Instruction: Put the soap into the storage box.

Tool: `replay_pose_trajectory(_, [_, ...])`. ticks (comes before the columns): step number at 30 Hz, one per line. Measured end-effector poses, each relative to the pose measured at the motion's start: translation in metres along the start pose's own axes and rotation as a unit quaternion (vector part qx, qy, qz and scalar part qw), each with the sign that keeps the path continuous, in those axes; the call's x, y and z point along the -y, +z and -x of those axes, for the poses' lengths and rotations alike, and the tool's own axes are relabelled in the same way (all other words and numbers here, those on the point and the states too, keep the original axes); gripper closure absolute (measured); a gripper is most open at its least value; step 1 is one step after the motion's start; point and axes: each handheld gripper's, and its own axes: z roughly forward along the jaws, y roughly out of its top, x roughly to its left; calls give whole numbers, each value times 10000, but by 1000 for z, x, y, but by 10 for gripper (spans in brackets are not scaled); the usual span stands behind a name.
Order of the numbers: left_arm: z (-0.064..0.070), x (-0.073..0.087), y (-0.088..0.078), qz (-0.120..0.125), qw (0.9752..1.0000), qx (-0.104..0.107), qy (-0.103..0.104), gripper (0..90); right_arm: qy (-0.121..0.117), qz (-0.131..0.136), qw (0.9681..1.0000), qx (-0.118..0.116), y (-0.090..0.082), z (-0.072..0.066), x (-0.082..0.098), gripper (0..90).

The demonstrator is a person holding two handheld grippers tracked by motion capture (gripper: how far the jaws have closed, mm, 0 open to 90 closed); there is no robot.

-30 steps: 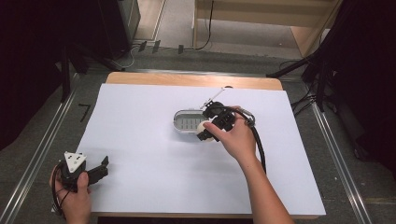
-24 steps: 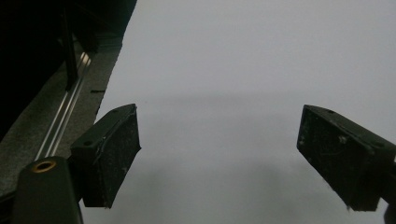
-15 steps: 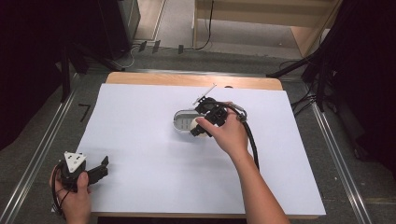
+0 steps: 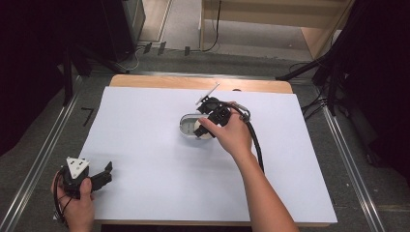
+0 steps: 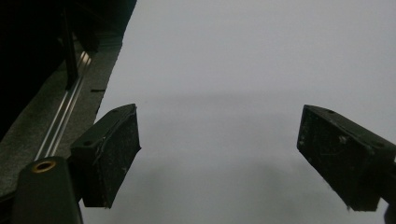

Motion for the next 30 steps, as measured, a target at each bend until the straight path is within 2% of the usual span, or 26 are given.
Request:
replay_pose_trajectory(16, [0,0,0,-38,10000,-4,13,140,123,-14,9999,-11,15,6,-19,246])
replay_pose_trajectory(30, [0,0,1,-41,10000,-14,22,140,316,-85,9994,72,27,11,-22,246])
